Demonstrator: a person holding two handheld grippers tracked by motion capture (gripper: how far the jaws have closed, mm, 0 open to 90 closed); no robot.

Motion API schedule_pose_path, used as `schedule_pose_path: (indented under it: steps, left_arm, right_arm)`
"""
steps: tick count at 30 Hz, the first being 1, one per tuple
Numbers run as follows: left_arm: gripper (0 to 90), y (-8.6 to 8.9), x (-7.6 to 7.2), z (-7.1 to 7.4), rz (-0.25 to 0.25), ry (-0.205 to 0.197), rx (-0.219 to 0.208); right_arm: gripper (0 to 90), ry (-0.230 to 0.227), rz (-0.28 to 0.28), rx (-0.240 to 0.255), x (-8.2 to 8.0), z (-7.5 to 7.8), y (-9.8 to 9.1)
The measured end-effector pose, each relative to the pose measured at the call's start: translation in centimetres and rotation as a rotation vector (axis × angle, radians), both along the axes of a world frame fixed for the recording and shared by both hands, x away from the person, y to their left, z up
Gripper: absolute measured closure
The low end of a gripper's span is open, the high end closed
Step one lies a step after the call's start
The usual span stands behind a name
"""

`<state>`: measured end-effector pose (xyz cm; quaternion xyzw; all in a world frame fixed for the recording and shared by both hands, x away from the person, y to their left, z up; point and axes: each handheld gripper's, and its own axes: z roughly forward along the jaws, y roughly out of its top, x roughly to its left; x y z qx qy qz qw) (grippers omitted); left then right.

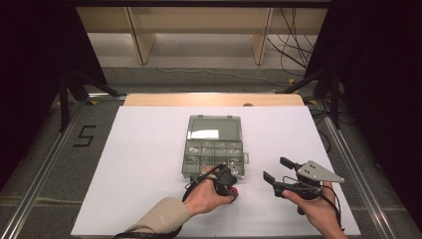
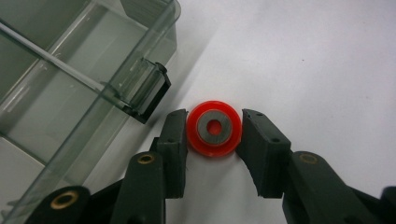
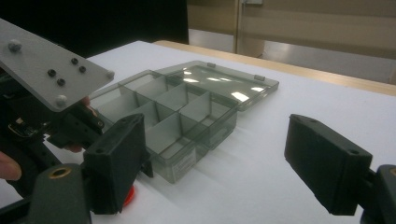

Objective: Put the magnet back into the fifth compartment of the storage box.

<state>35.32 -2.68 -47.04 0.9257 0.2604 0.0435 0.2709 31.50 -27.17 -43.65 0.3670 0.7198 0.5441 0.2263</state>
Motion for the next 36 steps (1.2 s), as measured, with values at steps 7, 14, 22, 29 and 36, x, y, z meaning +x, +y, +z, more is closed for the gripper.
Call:
schedule_pose_path:
  steps: [7,14,22,29,36]
  left_arm:
    - [62.0,0.3,-0.2,0.3,-0.017,-0.009,0.013]
    - [62.0,0.4,-0.5,0.6,-0.024,0.010,0.019]
    - [62.0,0.8,-0.6,1.9,-0.037,-0.008,0.016]
    - [62.1,1.0,-0.6,2.5,-0.028,-0.010,0.019]
    - [62.0,1.5,-0.5,3.4,-0.027,-0.024,0.022]
  right_arm:
    - [21.5,0.000,0.001,0.001,0.0,0.0,0.0]
    - [21.6,0.011,-0.010,-0.012,-0.1,0.1,-0.2]
    - [21.7,0.003,-0.007,-0.002,0.0,0.1,-0.2]
    - [21.7,-0.012,-0.016,-0.002,0.0,0.1,-0.2]
    - [21.7,-0.007,-0.014,0.000,0.0,0.1,-0.2]
